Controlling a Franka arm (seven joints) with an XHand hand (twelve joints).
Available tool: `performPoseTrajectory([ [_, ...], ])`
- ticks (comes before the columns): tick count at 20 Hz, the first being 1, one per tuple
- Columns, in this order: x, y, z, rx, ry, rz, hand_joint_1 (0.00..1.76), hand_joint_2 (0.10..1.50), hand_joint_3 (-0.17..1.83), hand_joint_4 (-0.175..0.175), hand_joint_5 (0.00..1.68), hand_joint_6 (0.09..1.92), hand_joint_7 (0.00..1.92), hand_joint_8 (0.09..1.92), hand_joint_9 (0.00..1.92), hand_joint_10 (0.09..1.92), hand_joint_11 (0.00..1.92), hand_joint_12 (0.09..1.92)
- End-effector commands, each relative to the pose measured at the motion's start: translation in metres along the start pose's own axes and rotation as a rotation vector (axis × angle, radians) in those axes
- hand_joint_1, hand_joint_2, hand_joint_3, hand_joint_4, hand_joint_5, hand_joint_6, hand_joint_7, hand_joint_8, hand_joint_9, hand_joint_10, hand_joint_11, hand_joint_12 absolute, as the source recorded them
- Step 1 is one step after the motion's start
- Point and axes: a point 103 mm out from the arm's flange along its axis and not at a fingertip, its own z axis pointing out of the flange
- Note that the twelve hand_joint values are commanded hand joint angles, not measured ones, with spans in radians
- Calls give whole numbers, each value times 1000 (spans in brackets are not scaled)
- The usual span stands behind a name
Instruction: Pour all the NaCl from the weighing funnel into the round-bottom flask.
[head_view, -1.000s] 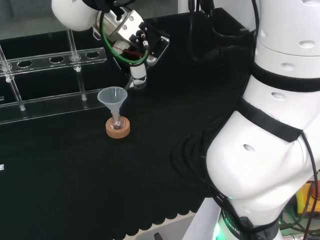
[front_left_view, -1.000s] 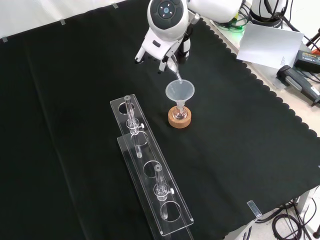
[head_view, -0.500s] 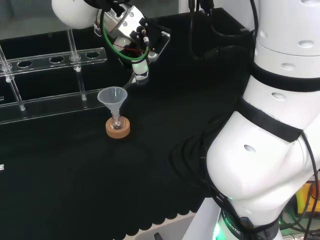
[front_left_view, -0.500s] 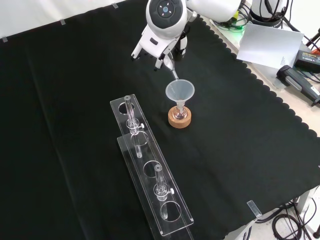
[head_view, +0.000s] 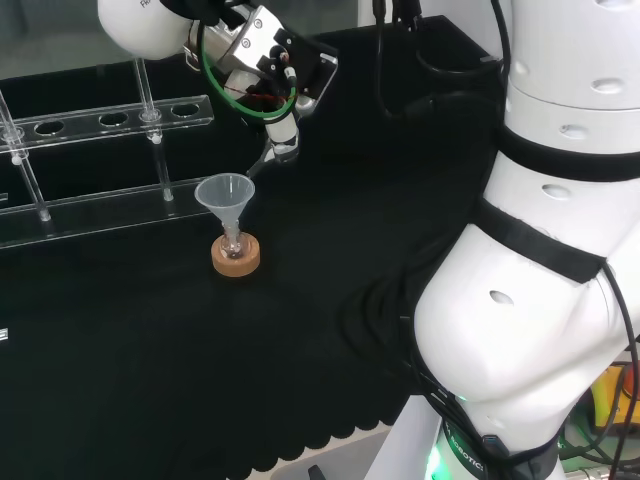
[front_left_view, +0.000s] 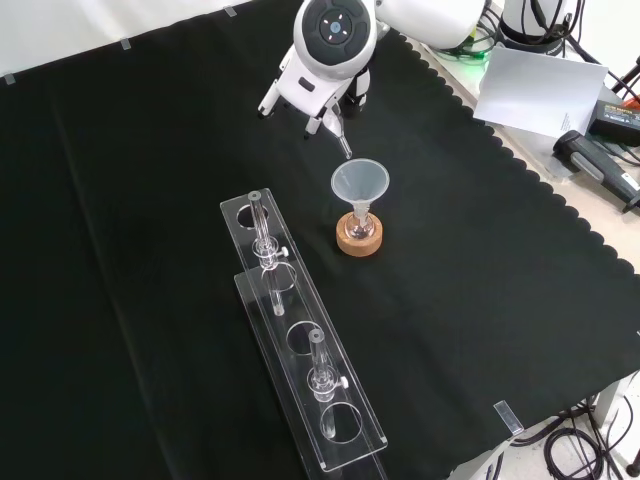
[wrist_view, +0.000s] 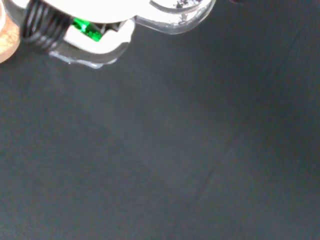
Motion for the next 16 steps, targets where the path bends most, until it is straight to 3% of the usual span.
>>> performPoseTrajectory([
  [1,-3,-1,-3,8,-35,5,1116,584,802,175,1269,740,1672,314,1454,351,240,1488],
  [16,-3,-1,-19,18,-77,7,1117,576,814,175,1271,742,1678,307,1458,351,242,1487],
])
